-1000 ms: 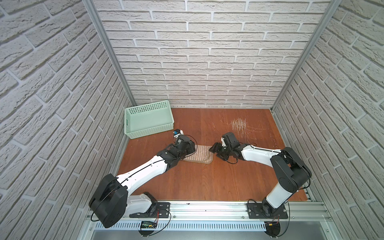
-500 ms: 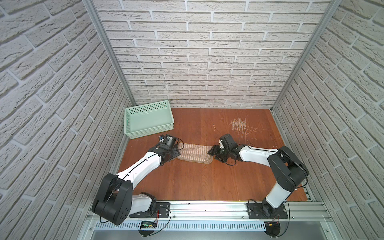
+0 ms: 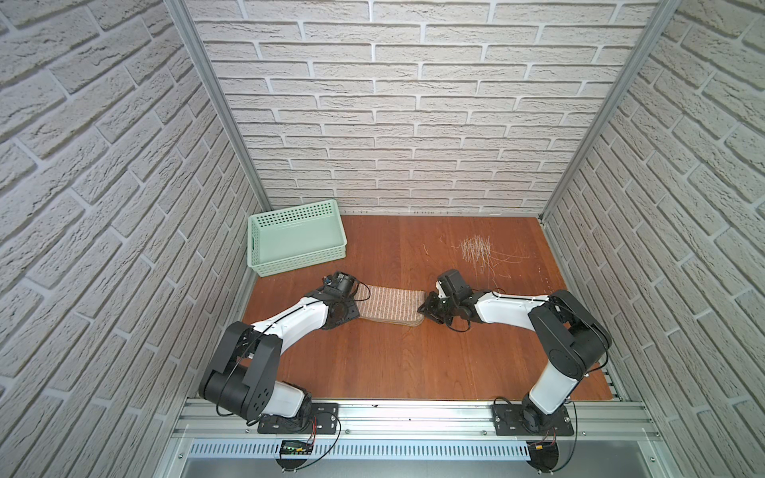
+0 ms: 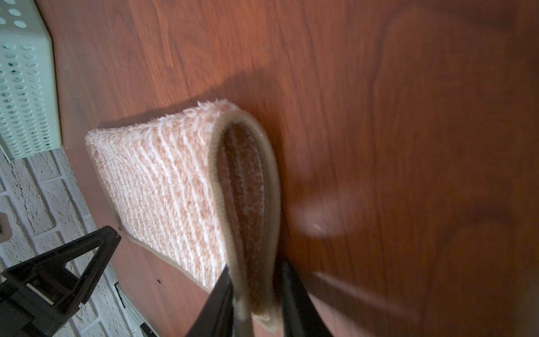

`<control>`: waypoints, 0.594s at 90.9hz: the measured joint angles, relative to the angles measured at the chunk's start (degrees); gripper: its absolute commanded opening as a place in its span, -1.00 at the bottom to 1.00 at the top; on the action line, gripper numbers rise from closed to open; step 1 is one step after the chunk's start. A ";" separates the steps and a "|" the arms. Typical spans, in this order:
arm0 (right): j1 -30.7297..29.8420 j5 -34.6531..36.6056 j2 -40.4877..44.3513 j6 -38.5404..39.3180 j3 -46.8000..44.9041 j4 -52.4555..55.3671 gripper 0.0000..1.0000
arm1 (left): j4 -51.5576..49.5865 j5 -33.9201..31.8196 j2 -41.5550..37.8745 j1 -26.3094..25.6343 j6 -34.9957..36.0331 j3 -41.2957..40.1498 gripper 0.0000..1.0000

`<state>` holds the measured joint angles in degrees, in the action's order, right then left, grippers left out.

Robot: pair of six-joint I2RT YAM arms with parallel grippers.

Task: Fold the square dishcloth
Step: Fold the cleaning item at the center of the board.

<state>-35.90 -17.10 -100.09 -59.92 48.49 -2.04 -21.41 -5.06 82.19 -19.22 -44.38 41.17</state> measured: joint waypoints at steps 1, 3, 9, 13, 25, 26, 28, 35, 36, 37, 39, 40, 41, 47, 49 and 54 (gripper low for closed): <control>0.00 -0.04 -0.04 0.04 0.00 0.00 -0.65 | 0.04 0.02 0.09 0.02 0.00 0.00 0.19; 0.00 0.00 -0.17 -0.09 0.00 0.00 -0.71 | 0.13 0.04 0.28 0.11 0.02 0.00 0.19; 0.00 -0.15 -0.63 -0.04 0.00 -0.22 -0.83 | 0.37 0.04 0.61 0.28 0.35 0.00 0.19; 0.00 -0.26 -0.85 0.20 0.00 -0.44 -0.89 | 0.55 0.09 0.81 0.44 0.52 0.00 0.19; 0.00 -0.42 -1.11 0.13 0.00 -0.90 -0.93 | 0.90 0.15 1.46 1.07 1.07 0.00 0.17; 0.00 -0.44 -1.14 0.17 0.00 -0.96 -0.94 | 0.94 0.17 1.53 1.14 1.07 0.00 0.17; 0.00 -0.44 -1.18 0.17 0.00 -1.01 -0.93 | 1.07 0.20 1.70 1.25 1.14 0.00 0.15; 0.00 -0.42 -1.20 0.24 0.02 -1.01 -0.93 | 1.77 0.33 2.40 1.49 1.49 0.02 0.10; 0.00 -0.42 -1.20 0.26 0.04 -0.98 -0.94 | 1.84 0.33 2.49 1.49 1.53 0.09 0.09; -0.02 -0.37 -1.20 0.35 0.07 -0.92 -0.93 | 1.99 0.46 2.56 1.51 1.62 0.11 0.07; -0.02 -0.33 -1.20 0.37 0.09 -0.87 -0.93 | 2.38 0.55 2.71 1.53 1.77 0.13 0.05; -0.02 -0.28 -1.20 0.42 0.11 -0.83 -0.93 | 2.60 0.68 2.89 1.53 1.75 0.20 0.03; -0.02 -0.26 -1.20 0.46 0.11 -0.79 -0.93 | 2.78 0.74 2.97 1.53 1.86 0.22 0.01; -0.11 0.07 -1.20 0.85 0.48 -0.07 -0.93 | 4.20 1.53 3.76 1.60 1.97 0.57 -0.08; -0.11 0.28 -1.20 1.09 0.68 0.37 -0.94 | 4.68 1.79 4.07 1.60 2.01 0.74 -0.09; -0.15 1.07 -1.20 1.70 1.29 1.66 -0.94 | 6.49 2.82 4.79 1.60 2.12 0.96 -0.13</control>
<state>-36.05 -16.03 -101.30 -58.22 49.78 -0.38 -14.92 -2.24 86.98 -17.63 -42.26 42.13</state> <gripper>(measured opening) 0.069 0.456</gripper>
